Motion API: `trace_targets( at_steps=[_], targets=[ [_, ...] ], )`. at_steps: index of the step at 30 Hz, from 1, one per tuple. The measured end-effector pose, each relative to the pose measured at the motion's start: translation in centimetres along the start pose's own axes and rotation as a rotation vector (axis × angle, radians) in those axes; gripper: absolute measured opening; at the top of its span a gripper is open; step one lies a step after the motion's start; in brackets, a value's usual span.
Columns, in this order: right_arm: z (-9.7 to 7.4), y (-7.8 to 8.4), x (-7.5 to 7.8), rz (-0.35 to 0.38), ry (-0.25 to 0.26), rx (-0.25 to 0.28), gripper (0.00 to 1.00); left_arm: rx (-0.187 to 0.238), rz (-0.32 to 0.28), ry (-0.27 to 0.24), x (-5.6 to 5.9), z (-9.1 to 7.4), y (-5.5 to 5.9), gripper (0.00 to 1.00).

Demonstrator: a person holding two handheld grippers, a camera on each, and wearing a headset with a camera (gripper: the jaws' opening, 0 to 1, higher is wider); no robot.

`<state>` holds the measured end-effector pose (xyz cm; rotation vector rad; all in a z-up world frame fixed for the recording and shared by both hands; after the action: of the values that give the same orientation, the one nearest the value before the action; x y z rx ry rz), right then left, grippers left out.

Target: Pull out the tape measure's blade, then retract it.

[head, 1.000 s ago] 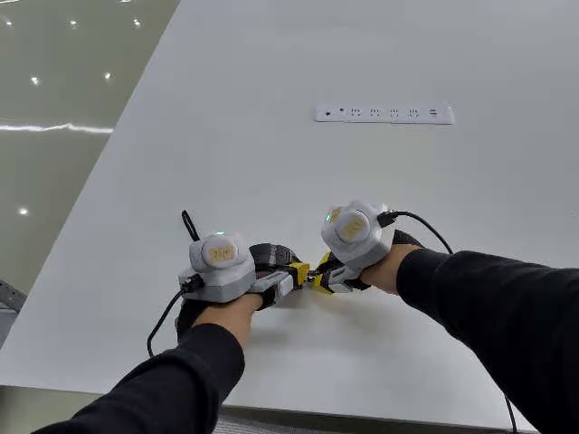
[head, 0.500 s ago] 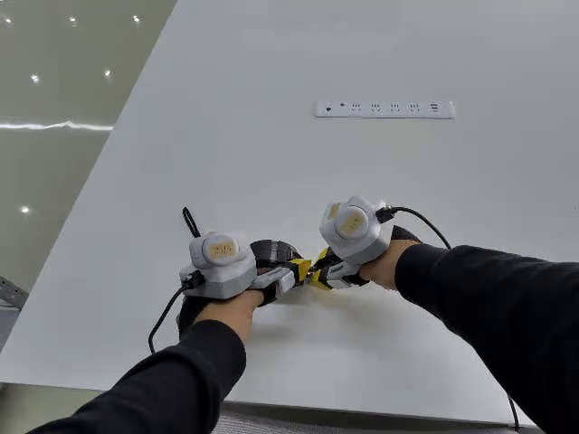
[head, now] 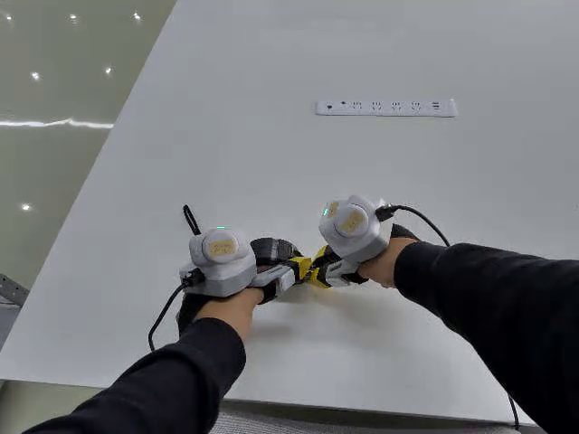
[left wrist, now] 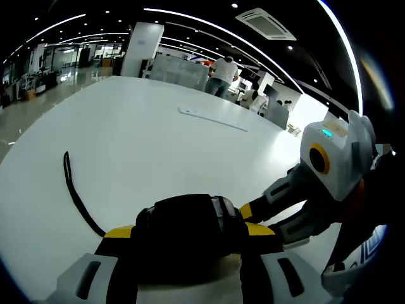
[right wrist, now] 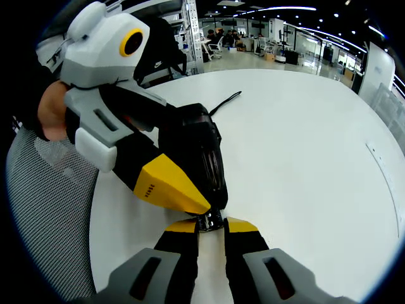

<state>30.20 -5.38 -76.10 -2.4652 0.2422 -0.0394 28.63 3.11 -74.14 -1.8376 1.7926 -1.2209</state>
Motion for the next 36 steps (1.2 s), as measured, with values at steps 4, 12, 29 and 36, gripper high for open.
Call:
trace_targets(
  at_steps=[4, 12, 29, 36],
  targets=[
    [0.10, 0.02, 0.05, -0.010, -0.005, 0.006, 0.11, 0.000, 0.001, 0.001, 0.06, -0.05, -0.01, 0.61],
    [0.16, -0.17, -0.07, -0.022, -0.011, 0.005, 0.11, -0.002, 0.003, 0.007, -0.02, 0.02, 0.01, 0.60],
    [0.29, -0.30, -0.10, -0.048, -0.025, -0.017, 0.11, -0.008, 0.006, 0.011, -0.04, 0.05, 0.06, 0.60],
    [0.24, -0.28, -0.12, -0.043, -0.026, -0.014, 0.11, -0.006, 0.004, 0.010, 0.01, 0.00, 0.05, 0.61]
  ],
)
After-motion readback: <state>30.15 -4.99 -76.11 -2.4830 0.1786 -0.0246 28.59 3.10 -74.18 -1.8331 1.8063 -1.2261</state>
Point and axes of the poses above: the centre of the closed fingertips' face, and the gripper's own axes: z roughly forward along the fingers, x roughly to its right, y roughly out of its underside, the point moved 4 cm from there along -z, roughly backward along the fingers, and after that the axes turned 4 degrees about y, right-handed, at the moved point
